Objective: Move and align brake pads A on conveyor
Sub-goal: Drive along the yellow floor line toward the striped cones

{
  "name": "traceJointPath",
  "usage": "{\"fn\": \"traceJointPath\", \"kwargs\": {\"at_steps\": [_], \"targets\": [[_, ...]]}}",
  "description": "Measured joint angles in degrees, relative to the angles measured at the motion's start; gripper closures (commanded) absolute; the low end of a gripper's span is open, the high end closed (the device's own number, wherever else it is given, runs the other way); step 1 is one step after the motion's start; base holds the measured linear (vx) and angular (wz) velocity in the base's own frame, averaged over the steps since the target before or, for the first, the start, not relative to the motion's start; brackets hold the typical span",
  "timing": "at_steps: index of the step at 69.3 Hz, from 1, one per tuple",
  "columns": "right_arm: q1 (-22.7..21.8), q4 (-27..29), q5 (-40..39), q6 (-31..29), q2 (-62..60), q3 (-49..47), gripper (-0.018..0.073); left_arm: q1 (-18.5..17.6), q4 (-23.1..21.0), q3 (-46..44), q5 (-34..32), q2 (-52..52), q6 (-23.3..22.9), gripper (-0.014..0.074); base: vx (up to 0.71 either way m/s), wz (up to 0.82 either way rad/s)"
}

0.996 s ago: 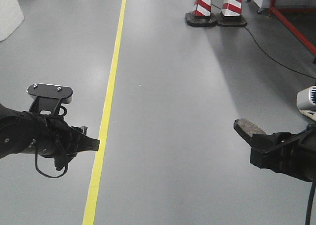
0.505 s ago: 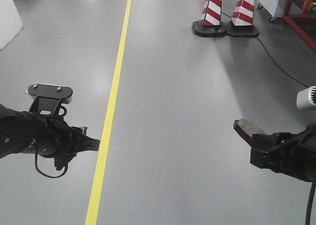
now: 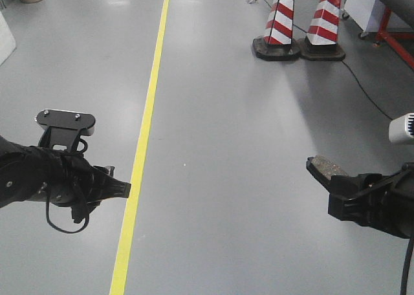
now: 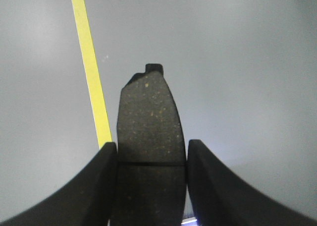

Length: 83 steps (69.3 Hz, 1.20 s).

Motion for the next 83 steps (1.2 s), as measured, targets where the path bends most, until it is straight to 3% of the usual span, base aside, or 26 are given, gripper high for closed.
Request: {"fn": "traceJointPath", "kwargs": {"at_steps": [83], "targets": [[0.0, 0.0, 0.0, 0.0, 0.0, 0.0, 0.0492, 0.0, 0.0, 0.0, 0.0, 0.0, 0.0, 0.0577, 0.52, -0.01]]}}
